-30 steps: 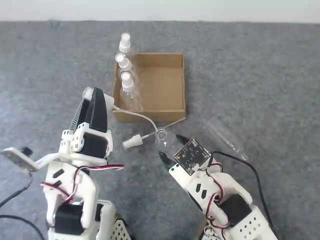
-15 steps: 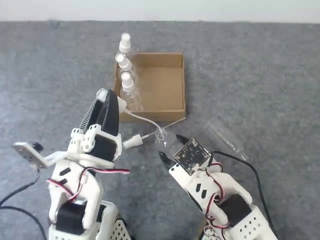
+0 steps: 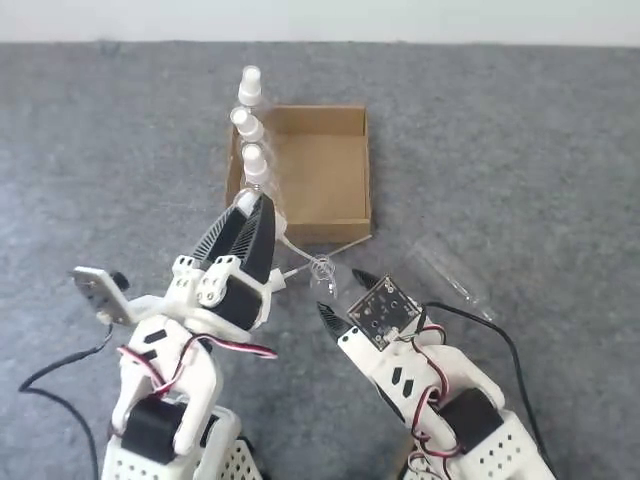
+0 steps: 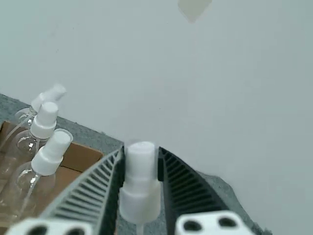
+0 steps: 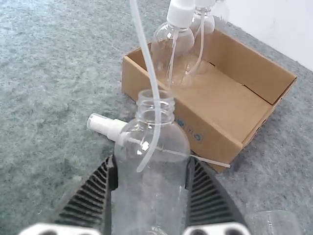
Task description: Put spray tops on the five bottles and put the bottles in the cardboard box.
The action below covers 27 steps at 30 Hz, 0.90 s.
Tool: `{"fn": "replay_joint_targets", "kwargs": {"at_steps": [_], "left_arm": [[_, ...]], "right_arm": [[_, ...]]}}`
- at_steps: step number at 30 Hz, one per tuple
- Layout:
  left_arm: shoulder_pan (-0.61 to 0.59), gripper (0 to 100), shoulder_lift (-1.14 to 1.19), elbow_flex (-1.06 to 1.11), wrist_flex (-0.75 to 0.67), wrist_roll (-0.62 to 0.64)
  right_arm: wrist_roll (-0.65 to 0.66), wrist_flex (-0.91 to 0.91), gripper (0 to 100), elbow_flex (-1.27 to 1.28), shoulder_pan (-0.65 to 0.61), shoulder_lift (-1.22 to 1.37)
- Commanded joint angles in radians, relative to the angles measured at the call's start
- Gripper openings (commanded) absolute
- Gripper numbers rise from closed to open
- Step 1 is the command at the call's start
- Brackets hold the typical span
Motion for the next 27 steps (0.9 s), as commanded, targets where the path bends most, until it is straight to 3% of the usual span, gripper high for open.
{"fn": "replay_joint_targets", "kwargs": {"at_steps": [1,12,27], "left_arm": [[0.009,1,-0.014,-0.001,-0.003,-0.011],[0.149,1,-0.014,0.061,-0.003,-0.104],[0.157,1,-0.014,0.07,0.002,-0.123]], "right_arm": [[0.017,-0.019,0.7,-0.026,-0.004,-0.019],[0.018,-0.021,0.7,-0.028,-0.004,-0.021],[0.018,0.027,0.7,-0.029,-0.012,-0.101]]}}
